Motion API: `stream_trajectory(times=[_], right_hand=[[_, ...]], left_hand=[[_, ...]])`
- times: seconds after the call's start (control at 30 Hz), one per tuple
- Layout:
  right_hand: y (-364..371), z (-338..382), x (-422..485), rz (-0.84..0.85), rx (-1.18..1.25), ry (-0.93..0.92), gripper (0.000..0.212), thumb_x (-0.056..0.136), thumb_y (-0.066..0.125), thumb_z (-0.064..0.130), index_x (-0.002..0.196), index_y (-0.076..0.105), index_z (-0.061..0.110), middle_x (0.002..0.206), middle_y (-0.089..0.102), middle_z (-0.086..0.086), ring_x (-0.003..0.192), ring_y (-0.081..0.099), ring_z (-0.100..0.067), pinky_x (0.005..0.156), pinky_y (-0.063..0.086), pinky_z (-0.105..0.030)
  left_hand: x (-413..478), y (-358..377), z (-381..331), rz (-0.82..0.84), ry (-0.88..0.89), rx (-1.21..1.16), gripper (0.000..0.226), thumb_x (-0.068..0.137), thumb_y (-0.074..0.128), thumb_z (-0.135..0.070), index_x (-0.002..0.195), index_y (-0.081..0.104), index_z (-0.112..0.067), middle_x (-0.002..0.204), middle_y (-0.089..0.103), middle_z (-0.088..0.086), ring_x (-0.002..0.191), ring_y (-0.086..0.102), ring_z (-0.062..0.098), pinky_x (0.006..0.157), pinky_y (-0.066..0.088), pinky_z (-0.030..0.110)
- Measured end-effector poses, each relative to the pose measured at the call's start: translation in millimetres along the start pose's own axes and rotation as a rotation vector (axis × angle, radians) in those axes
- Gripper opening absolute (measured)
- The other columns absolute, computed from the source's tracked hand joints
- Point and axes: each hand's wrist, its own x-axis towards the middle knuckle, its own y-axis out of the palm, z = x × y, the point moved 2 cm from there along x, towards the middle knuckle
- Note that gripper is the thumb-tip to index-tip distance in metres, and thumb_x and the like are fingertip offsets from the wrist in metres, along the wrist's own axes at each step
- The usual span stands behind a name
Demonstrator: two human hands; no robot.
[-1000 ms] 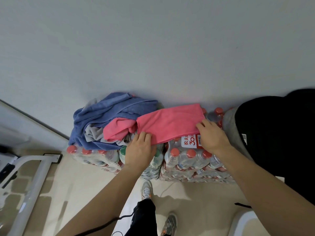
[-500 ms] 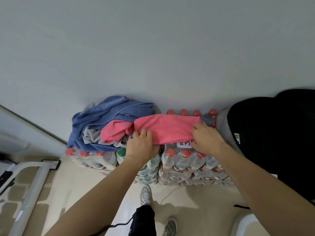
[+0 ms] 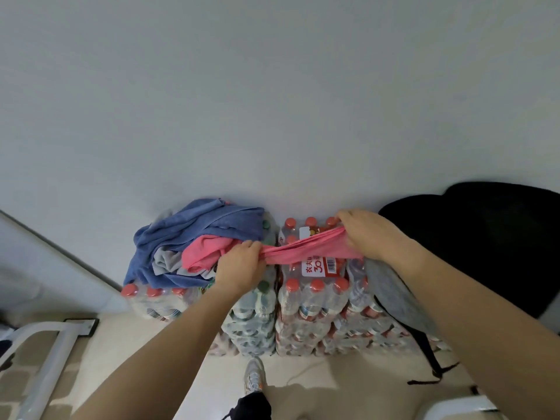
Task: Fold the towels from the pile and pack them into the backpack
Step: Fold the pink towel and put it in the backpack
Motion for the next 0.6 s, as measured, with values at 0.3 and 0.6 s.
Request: stream_trajectory(times=[0.3,0.6], right_hand=[[-42.6,-12.9,11.9,0.016,0.027,0.089,0.034,0.087,0.05,0.013,0.116,0.062,0.028,0.116,0.066,-0.003,0.101,0.062,-0.025,0.078,0.051,-0.036],[20.4,19.1,-5.1,-0.05,-0.17,0.158,0.026,0.088,0.055,0.013,0.108,0.065,0.025,0.107,0.067,0.001,0.099,0.063,-0.023,0.075,0.054,-0.035]], left_hand=[[43.6,-95.0,30.6,-0.18,-0.086,-0.129,0.028,0.089,0.052,-0.015,0.109,0.066,-0.029,0.098,0.072,-0.001,0.093,0.067,0.023,0.069,0.045,0.03],[4.7,-33.8,32.7,-0.142,0.117,0.077,0.029,0.065,0.077,-0.01,0.091,0.07,-0.022,0.085,0.065,0.0,0.075,0.062,0.028,0.051,0.049,0.035]])
